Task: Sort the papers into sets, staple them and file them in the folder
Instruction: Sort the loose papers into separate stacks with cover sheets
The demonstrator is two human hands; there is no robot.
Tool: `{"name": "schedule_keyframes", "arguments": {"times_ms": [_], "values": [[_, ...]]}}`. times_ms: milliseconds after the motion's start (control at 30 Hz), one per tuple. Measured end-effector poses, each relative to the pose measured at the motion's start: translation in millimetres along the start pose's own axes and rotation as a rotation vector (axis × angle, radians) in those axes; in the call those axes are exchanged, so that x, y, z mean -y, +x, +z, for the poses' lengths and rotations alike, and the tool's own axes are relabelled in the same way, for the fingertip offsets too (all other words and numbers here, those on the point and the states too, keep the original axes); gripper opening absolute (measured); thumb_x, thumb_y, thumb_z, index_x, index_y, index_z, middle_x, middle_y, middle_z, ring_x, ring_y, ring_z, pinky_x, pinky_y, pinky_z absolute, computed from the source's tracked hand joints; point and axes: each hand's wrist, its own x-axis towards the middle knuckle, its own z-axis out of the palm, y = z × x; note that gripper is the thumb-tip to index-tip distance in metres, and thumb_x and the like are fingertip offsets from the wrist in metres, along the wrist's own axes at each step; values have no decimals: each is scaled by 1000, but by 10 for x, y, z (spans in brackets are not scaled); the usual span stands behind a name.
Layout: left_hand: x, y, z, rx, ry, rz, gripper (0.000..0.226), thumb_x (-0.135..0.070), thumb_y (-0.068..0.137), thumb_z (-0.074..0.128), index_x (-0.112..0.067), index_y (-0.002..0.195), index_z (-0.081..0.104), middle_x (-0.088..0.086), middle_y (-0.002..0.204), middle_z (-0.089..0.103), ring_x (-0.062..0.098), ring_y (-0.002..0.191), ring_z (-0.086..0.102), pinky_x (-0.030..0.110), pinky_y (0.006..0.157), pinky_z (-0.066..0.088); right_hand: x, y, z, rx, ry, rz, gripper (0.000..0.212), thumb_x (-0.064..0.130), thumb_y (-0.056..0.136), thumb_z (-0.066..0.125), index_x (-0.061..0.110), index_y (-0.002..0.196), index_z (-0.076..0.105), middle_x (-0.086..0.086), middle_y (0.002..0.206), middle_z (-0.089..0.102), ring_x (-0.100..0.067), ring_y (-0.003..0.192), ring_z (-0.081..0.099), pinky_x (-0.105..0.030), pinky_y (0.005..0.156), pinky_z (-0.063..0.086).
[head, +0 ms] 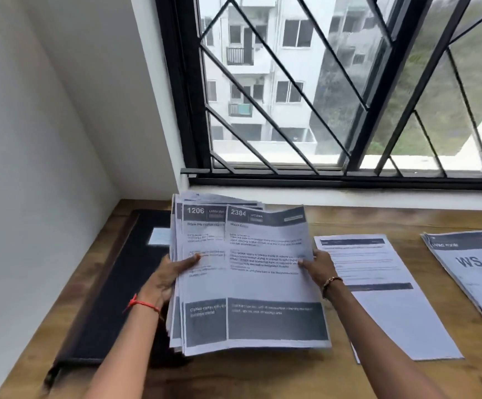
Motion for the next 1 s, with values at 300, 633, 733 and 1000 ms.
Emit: {"name": "schedule_keyframes", "arguments": {"times_ms": [300,633,733,1000], "values": [[-461,-204,-830,-67,-67,113,108,-24,12,97,-2,112,60,13,95,72,26,82,71,38,60,58,84,-217,201,-330,-420,115,29,0,88,41,1,116,47,-24,117,56,-42,107,56,-47,92,45],[-278,-223,-798,-21,-64,42,107,-22,16,97,1,113,60,19,102,69,31,85,70,42,62,58,275,-304,605,-369,-407,-105,42,11,83,62,-2,121,48,-25,123,47,-39,116,43,-44,94,37],[-183,-184,-687,-18,-44,9,113,-22,17,98,5,118,57,24,106,67,36,90,68,46,66,57,485,-430,677,-134,-11,-202,38,21,80,71,-3,107,59,-19,96,63,-31,85,63,-37,68,51],[-70,-115,-429,29,-98,-6,113,-23,21,98,1,123,55,24,113,64,35,96,66,48,70,57,500,-505,696,23,167,-120,36,-4,57,82,-3,89,67,-15,78,65,-23,67,58,-23,52,47]]}}
